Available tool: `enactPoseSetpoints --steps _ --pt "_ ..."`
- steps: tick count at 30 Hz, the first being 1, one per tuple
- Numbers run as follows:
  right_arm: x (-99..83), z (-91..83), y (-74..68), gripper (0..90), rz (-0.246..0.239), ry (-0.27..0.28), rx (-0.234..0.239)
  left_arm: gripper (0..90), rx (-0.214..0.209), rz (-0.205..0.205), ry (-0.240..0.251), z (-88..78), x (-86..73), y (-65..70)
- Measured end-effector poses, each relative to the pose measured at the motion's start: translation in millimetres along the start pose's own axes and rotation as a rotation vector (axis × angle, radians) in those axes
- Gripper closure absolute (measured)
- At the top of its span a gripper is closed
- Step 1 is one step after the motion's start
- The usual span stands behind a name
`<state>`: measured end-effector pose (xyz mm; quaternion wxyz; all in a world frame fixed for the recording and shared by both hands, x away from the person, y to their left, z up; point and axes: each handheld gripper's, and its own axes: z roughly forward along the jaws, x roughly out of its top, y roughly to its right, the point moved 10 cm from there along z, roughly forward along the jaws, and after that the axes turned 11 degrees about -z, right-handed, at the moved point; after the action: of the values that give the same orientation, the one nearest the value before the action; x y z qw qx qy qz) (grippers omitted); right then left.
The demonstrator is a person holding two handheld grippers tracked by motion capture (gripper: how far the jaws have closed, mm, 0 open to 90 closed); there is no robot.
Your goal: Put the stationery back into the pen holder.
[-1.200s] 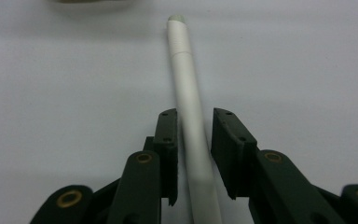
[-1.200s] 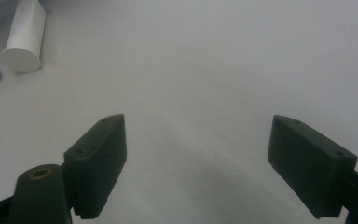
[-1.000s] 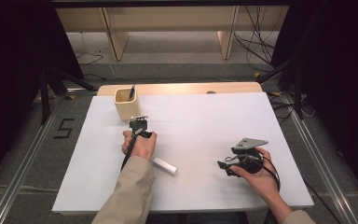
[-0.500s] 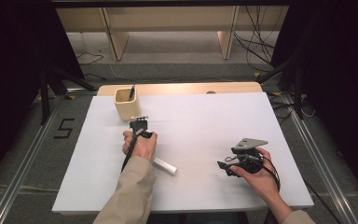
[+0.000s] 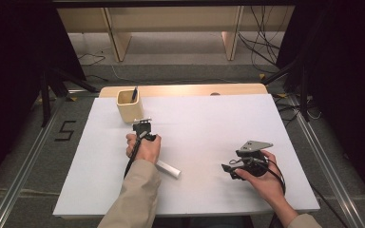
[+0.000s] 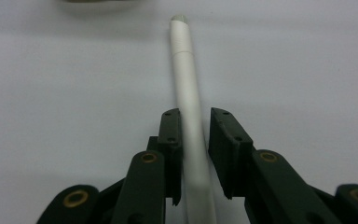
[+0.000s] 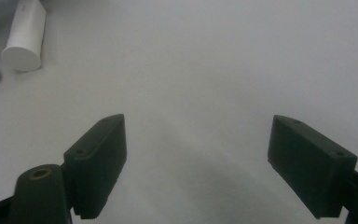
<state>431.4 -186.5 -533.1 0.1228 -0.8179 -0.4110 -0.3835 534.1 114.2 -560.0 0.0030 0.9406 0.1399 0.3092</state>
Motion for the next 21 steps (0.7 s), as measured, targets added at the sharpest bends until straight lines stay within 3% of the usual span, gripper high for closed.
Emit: enactPoseSetpoints --steps 21 --pt "0.0 -0.2 0.2 20.2 -0.003 0.000 -0.001 76.5 0.001 0.000 0.012 -0.1 -0.6 1.2"
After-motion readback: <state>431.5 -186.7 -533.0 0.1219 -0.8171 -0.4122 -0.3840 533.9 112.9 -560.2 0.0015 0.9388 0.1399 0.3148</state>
